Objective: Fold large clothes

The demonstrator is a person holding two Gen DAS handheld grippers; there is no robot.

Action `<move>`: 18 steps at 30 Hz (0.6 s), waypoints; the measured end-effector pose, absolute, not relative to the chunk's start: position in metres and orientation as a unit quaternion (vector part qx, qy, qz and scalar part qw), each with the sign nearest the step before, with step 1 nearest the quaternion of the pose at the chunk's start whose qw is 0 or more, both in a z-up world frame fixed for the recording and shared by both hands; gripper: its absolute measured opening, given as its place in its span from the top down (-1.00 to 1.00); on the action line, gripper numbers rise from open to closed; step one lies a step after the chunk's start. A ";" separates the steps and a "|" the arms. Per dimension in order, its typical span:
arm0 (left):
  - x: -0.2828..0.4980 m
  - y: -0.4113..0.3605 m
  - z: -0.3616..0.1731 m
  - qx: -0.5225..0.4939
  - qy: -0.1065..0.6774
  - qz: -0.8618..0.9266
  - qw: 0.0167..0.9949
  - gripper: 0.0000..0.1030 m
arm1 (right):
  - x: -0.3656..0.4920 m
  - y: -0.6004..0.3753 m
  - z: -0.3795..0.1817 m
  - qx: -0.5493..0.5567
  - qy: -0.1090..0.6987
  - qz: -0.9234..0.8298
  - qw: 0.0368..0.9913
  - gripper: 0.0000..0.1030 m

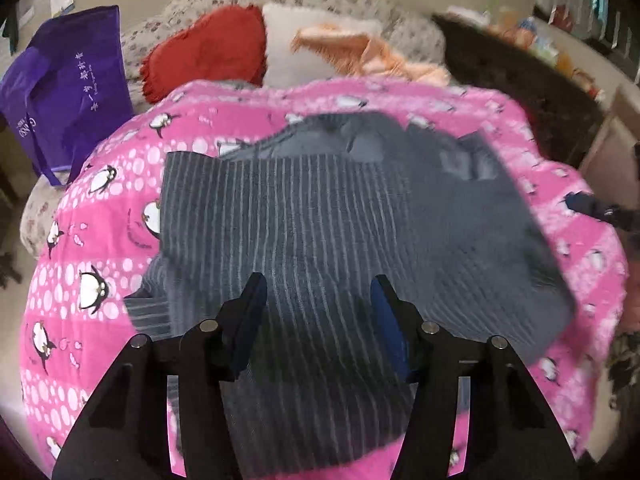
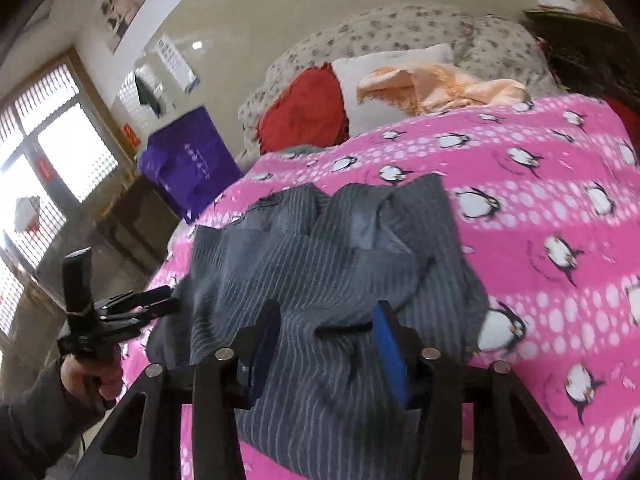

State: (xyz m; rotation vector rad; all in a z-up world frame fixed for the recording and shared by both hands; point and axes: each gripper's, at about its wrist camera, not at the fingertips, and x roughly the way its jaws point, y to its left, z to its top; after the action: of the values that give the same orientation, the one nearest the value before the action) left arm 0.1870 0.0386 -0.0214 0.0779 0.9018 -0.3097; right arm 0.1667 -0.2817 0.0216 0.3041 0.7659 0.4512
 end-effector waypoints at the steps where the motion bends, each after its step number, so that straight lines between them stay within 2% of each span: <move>1: 0.194 0.036 -0.024 0.029 0.438 -0.147 0.886 -0.06 | 0.175 -0.277 0.018 0.144 0.379 0.216 0.888 0.22; 5: 0.227 0.024 -0.022 0.009 0.436 -0.138 0.889 -0.06 | 0.205 -0.269 -0.006 0.116 0.447 0.160 0.872 0.25; 12: 0.271 0.063 -0.077 -0.007 0.444 -0.037 0.895 -0.06 | 0.224 -0.288 -0.042 0.151 0.455 0.168 0.861 0.25; 13: 0.270 0.068 -0.079 -0.017 0.434 -0.036 0.900 0.03 | 0.228 -0.286 -0.043 0.153 0.451 0.176 0.861 0.25; 16: 0.255 0.079 -0.080 -0.027 0.384 -0.023 0.923 0.05 | 0.247 -0.279 -0.046 0.145 0.441 0.183 0.867 0.25; 17: 0.248 0.083 -0.078 -0.027 0.366 0.009 0.930 0.05 | 0.255 -0.278 -0.045 0.148 0.439 0.188 0.866 0.28; 18: 0.243 0.089 -0.075 -0.037 0.350 0.034 0.935 0.05 | 0.262 -0.273 -0.040 0.146 0.429 0.204 0.868 0.55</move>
State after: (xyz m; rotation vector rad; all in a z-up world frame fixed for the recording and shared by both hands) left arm 0.2427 0.0893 -0.0753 -0.0755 0.7161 0.0697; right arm 0.2622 -0.2734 -0.0400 0.3064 0.8980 0.4263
